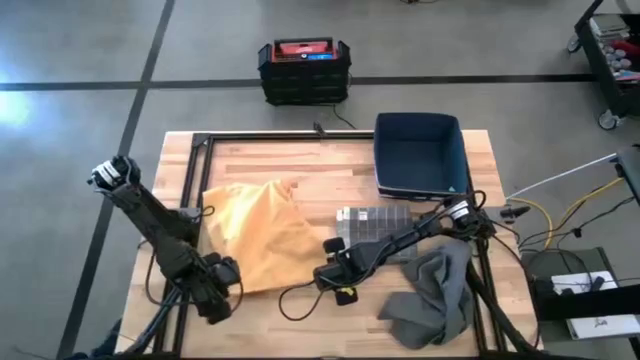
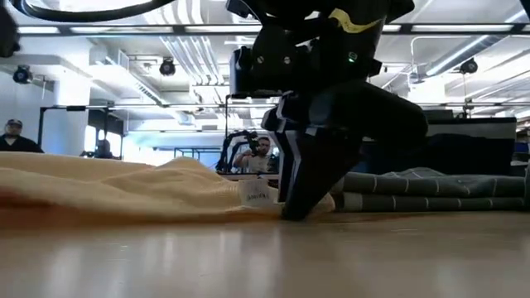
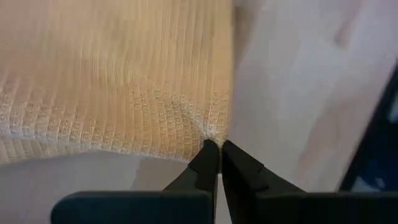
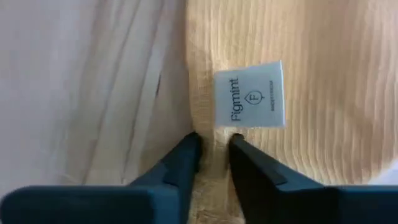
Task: Fold towel
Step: Fold the yellow kitchen towel
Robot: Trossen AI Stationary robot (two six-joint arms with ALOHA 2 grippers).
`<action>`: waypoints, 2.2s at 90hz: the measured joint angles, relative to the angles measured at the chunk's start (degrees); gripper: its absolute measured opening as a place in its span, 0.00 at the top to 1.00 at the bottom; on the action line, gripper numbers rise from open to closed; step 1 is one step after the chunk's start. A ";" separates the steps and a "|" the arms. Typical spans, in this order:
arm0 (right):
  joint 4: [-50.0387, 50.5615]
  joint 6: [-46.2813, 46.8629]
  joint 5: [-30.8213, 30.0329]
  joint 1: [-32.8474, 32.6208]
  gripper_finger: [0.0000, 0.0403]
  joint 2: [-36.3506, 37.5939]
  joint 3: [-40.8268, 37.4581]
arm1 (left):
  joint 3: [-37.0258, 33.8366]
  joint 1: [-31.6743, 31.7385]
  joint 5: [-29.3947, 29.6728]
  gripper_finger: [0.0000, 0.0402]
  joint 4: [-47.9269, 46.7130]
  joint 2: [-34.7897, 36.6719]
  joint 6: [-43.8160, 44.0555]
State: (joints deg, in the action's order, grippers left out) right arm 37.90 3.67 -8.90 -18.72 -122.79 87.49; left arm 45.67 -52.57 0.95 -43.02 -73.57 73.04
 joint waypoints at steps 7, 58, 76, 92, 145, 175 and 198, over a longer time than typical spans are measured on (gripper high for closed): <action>1.89 1.36 0.50 0.00 0.94 0.46 -0.09 | 0.97 -1.18 0.56 1.00 -1.61 0.16 0.40; 6.36 4.03 -0.57 -0.11 0.63 1.40 0.17 | 0.46 0.73 9.60 0.53 0.69 0.11 7.67; 6.45 4.23 -0.30 -0.09 0.55 1.40 0.19 | 0.45 -6.54 6.77 0.47 1.01 -2.33 20.66; 6.30 2.12 -0.20 -0.02 0.54 1.45 0.19 | 0.42 -10.68 7.61 0.50 2.25 -7.42 25.49; 17.75 -1.81 4.83 -0.04 0.66 3.30 5.97 | 5.74 -10.25 15.27 0.70 -1.68 -14.52 23.54; -3.85 -1.57 -4.32 7.12 0.77 1.80 5.25 | 4.10 -3.16 30.36 0.88 -6.25 -13.04 15.89; 1.64 6.78 1.17 6.59 0.90 -1.26 4.23 | -3.45 0.65 28.22 0.97 -1.99 -12.93 13.20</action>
State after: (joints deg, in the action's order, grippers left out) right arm 39.54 10.45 -7.73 -12.13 -124.04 91.72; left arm 42.22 -51.92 29.17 -45.01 -86.50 86.24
